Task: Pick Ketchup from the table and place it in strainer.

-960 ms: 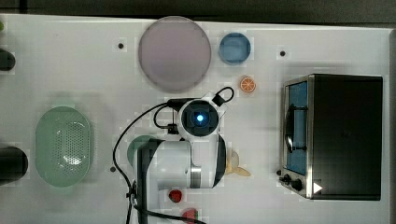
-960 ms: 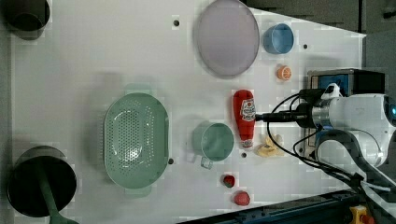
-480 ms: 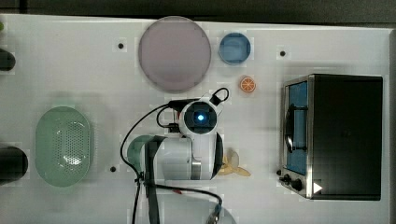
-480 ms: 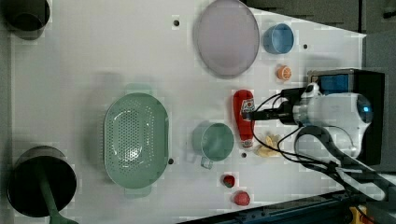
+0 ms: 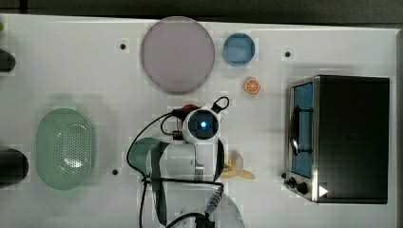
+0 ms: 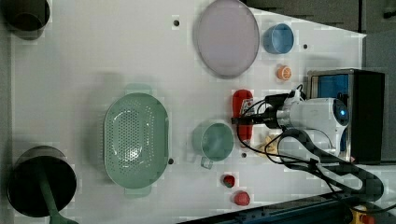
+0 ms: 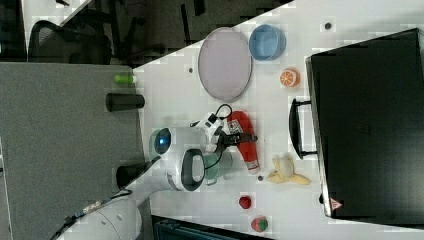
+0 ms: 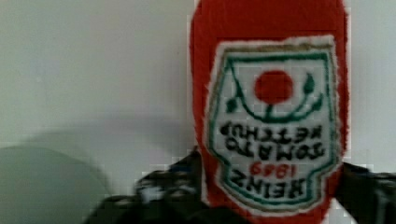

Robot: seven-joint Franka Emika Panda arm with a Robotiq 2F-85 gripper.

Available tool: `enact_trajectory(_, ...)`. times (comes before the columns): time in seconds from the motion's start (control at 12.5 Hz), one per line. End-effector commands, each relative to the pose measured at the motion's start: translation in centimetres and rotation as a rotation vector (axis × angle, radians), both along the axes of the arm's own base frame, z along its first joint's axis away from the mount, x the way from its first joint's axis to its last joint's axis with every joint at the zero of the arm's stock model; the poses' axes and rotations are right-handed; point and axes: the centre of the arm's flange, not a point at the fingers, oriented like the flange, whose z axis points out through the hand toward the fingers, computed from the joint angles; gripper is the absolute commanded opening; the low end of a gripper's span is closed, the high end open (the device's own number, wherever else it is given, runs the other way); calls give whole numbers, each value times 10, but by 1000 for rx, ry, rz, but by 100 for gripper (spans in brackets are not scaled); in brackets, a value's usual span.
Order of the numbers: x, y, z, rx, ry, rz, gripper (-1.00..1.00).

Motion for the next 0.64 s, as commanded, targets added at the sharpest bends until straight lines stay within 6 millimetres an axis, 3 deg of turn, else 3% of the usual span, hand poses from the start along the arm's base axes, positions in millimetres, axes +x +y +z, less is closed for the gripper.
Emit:
enact_trajectory(0.08,16,0,28,-1,-83,23,25)
enact_trajectory(0.24,25,-2,55,-8,-132,-5,25)
enact_trajectory(0.4,34,1,98,-16,-193,-52,25)
enact_trajectory(0.64,36,26,168,-25,-189,-94,25)
